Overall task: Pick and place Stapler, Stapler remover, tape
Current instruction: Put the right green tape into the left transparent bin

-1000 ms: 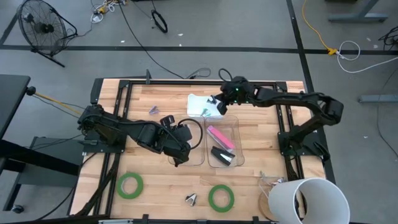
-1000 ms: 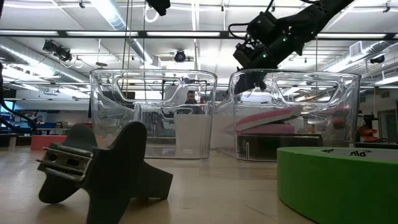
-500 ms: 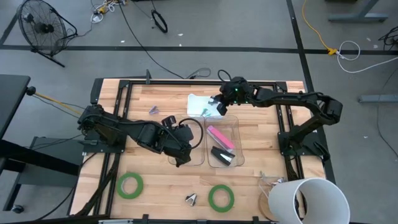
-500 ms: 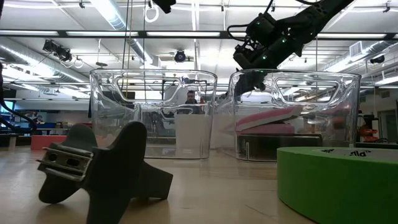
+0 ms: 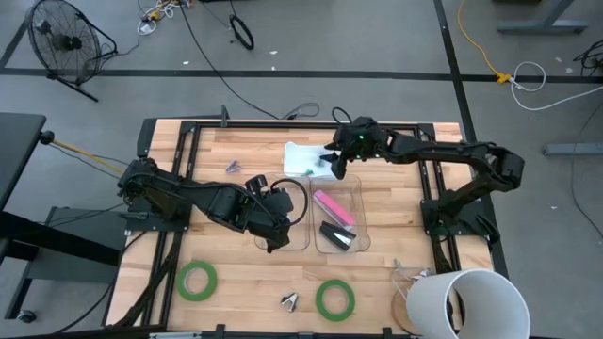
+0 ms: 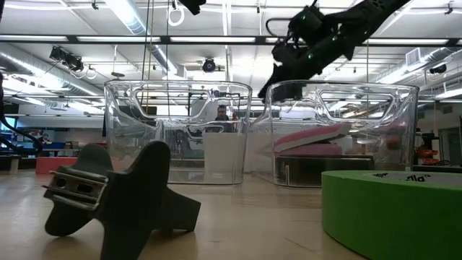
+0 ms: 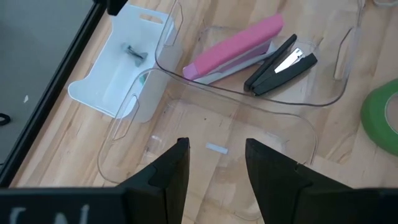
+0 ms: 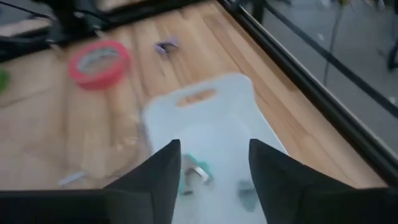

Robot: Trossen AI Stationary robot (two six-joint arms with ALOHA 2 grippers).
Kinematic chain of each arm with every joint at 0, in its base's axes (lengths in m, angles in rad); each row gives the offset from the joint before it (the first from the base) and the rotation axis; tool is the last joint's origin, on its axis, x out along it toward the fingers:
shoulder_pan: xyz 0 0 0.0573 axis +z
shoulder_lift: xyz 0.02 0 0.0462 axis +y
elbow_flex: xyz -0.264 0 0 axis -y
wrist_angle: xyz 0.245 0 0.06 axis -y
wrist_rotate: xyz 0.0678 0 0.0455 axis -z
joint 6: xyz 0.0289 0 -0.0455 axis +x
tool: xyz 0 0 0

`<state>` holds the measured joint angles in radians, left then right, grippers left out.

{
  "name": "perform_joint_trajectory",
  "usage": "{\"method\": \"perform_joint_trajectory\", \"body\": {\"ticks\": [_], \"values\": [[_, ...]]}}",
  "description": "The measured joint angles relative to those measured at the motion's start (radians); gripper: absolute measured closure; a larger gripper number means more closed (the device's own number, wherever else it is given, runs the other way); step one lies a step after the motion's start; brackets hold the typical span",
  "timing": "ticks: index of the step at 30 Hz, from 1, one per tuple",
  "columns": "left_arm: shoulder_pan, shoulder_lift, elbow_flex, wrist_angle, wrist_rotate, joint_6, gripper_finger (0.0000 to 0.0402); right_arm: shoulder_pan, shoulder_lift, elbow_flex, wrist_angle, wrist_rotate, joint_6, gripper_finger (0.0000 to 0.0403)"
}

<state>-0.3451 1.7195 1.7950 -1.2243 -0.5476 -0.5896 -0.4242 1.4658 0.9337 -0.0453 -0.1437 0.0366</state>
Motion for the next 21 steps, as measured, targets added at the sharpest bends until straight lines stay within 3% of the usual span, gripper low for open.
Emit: {"method": "perform_joint_trajectory", "body": {"ticks": [5, 10, 15, 21], "values": [[0.000, 0.000, 0.000, 0.000, 0.000, 0.008, 0.0241, 0.069, -0.108, 0.001, -0.010, -0.006, -0.019, 0.0206], [0.001, 0.000, 0.000, 0.001, -0.002, 0.020, 0.0241, 0.209, -0.229, 0.002, -0.102, -0.005, -0.019, 0.0213], [0.001, 0.000, 0.000, 0.002, -0.010, 0.020, 0.0241, 0.406, -0.309, 0.002, -0.197, 0.047, 0.009, 0.0224], [0.001, 0.000, 0.000, 0.002, -0.021, 0.018, 0.0241, 0.674, -0.307, 0.002, -0.243, 0.152, 0.100, 0.0237]]}}
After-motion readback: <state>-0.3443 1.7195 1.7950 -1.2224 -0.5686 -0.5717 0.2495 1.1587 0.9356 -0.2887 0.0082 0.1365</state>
